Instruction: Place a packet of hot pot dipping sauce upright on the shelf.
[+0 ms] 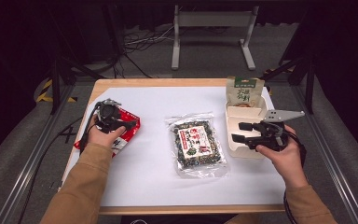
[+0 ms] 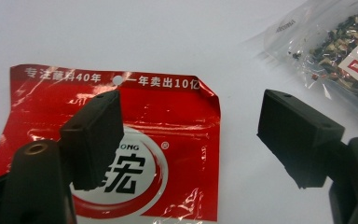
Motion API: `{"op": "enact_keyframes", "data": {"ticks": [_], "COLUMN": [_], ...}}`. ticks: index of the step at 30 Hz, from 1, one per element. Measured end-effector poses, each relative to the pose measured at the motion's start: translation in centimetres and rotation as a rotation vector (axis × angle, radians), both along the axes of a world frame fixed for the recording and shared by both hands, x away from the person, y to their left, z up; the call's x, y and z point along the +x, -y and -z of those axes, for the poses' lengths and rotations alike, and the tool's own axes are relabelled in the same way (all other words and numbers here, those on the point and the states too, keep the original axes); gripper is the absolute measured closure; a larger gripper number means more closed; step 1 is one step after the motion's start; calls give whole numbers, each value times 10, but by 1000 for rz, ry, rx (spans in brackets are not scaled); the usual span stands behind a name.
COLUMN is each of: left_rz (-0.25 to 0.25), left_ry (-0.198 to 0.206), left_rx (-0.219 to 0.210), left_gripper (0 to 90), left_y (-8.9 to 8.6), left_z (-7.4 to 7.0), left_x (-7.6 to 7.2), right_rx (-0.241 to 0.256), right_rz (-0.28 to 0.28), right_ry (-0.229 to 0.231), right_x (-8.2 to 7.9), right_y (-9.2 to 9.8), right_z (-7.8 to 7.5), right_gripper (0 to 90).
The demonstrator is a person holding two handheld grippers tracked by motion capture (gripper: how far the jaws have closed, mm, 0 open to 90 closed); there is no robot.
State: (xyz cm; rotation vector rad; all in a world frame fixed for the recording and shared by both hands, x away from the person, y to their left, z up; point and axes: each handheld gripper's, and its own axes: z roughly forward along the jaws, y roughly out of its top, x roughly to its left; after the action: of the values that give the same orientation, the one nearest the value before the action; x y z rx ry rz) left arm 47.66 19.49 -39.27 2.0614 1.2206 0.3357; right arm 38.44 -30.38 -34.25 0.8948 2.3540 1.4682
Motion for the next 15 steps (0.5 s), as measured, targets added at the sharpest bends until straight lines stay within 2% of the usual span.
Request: {"op": "enact_keyframes", "data": {"ticks": [7, 15], "left_rz": [-38, -84], "left_ry": [3, -15], "left_rx": [5, 64], "left_gripper": [173, 152], "left_y": [9, 21], "left_z": [8, 23], "left_x": [8, 18], "right_rx": [4, 6], "right_rz": [0, 1], "right_ry": [1, 1], "right_x": [0, 0], "right_y": [0, 1], "right_z": [0, 1], "right_gripper": [387, 378]}}
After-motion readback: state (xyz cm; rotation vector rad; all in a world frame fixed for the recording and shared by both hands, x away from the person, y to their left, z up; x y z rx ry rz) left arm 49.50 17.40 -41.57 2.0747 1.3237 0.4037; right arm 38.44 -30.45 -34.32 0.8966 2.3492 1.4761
